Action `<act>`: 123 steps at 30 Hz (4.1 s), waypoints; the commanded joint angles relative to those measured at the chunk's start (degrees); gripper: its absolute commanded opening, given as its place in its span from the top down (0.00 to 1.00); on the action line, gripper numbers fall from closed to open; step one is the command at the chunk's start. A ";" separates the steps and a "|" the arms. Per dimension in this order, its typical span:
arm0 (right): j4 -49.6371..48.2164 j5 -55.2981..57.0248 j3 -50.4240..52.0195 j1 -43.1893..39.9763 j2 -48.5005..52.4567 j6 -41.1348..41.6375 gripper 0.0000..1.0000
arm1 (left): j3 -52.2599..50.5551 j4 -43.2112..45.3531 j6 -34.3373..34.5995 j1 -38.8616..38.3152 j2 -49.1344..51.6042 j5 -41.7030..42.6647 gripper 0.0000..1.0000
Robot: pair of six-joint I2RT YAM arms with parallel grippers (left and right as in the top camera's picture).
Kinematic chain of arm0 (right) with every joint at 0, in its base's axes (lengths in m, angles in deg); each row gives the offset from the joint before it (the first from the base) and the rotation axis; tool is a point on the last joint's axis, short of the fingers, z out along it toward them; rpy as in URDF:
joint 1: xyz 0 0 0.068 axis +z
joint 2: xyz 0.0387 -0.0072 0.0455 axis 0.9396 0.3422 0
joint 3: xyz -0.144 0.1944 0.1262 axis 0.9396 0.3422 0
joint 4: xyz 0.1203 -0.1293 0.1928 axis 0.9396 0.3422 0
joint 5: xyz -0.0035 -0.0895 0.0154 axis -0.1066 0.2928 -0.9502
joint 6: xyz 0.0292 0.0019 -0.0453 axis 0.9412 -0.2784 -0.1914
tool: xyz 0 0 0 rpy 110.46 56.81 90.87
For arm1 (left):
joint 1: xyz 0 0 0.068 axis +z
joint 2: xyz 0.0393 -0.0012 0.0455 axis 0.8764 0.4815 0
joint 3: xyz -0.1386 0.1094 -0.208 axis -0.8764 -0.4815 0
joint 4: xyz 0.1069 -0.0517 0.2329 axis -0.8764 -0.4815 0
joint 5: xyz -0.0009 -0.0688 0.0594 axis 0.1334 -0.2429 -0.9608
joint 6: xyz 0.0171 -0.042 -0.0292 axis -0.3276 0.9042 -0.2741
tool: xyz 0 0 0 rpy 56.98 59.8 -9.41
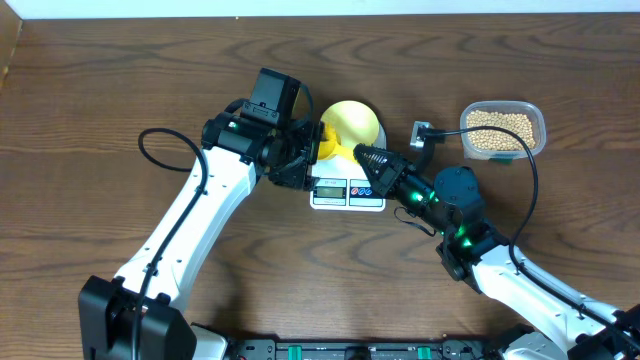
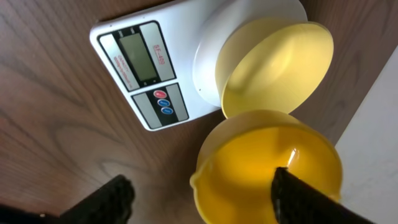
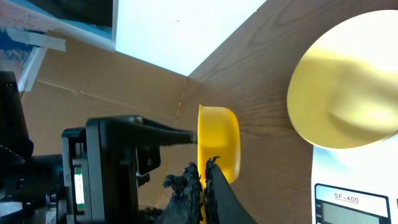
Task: Scoop item into bowl and weigh 50g on scale
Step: 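Grasp the scoop's bowl with the right gripper from the left gripper, then release the scoop from the left gripper and carry it right toward the soybean tub, then move the left gripper over the scale's buttons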
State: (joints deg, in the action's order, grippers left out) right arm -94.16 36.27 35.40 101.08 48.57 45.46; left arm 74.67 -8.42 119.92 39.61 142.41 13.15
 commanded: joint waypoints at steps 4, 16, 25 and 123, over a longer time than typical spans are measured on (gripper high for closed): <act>0.98 0.94 -1.07 0.07 0.15 -0.96 0.99 | -0.39 0.04 -1.40 0.04 -0.52 -0.74 0.22; 1.97 -3.34 -1.09 -2.73 -1.11 -10.58 0.99 | -0.37 0.55 -18.14 2.49 -4.79 -0.81 0.14; 7.69 -2.89 -1.09 -3.78 -8.20 -20.52 0.98 | -0.39 0.13 -38.62 6.12 -7.50 -1.86 0.12; 32.06 27.98 -1.03 -13.55 -23.85 -50.99 0.99 | -0.39 -2.10 -96.50 -1.64 0.13 -29.14 0.11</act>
State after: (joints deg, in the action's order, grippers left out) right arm -62.16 63.52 35.31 87.62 24.66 -4.57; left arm 74.62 -10.59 24.12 40.18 141.49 -11.64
